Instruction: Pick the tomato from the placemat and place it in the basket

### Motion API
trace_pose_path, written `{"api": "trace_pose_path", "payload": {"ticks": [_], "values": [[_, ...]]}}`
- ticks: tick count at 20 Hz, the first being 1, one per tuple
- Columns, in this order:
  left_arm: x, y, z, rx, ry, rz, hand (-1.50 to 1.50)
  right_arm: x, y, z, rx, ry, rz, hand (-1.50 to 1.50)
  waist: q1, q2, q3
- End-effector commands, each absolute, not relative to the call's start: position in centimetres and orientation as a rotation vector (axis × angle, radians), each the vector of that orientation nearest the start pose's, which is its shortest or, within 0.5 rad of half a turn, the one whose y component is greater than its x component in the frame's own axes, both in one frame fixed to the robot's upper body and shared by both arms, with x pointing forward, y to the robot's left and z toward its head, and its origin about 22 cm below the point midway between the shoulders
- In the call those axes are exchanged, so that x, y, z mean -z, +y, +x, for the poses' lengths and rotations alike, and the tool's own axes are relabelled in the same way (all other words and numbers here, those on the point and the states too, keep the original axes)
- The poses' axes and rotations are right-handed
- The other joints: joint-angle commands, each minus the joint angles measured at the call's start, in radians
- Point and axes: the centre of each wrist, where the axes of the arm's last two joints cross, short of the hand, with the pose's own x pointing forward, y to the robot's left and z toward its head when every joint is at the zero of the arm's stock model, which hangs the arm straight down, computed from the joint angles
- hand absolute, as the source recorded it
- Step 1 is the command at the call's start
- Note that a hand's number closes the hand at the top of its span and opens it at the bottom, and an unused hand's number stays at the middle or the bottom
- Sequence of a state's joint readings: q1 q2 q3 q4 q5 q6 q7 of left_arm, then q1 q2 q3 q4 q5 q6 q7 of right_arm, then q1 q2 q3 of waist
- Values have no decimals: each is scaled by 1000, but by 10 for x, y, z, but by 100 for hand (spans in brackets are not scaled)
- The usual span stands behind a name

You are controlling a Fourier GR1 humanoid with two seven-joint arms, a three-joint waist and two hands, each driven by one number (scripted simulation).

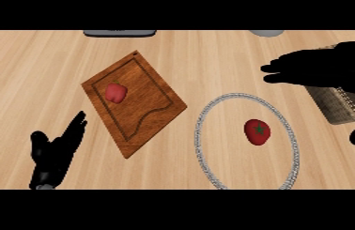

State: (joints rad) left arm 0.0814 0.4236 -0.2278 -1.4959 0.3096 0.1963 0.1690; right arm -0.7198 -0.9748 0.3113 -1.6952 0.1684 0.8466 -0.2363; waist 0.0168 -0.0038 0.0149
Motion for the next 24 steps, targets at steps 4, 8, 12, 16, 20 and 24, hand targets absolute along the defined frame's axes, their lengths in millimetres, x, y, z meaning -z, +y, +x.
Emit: {"api": "trace_pose_path", "payload": {"ticks": [4,8,12,16,20,24], "values": [[48,298,193,38,-1017,152,0,-215,-250,303,-2022,-1460,-111,-150,-7,10,-13],[51,287,199,56,-1026,147,0,-201,-251,309,-2071,-1380,-168,-150,-6,11,-14],[43,293,193,40,-1028,157,0,-180,-262,312,-2054,-1399,-157,-150,-6,8,-14],[48,286,203,30,-1017,162,0,-164,-260,315,-2082,-1384,-136,-150,-10,10,-14],[45,291,198,33,-1034,142,0,-156,-255,322,-2072,-1395,-160,-150,-4,8,-15],[56,290,199,51,-1023,135,0,-140,-247,329,-2052,-1418,-163,-150,-4,11,-15]]}}
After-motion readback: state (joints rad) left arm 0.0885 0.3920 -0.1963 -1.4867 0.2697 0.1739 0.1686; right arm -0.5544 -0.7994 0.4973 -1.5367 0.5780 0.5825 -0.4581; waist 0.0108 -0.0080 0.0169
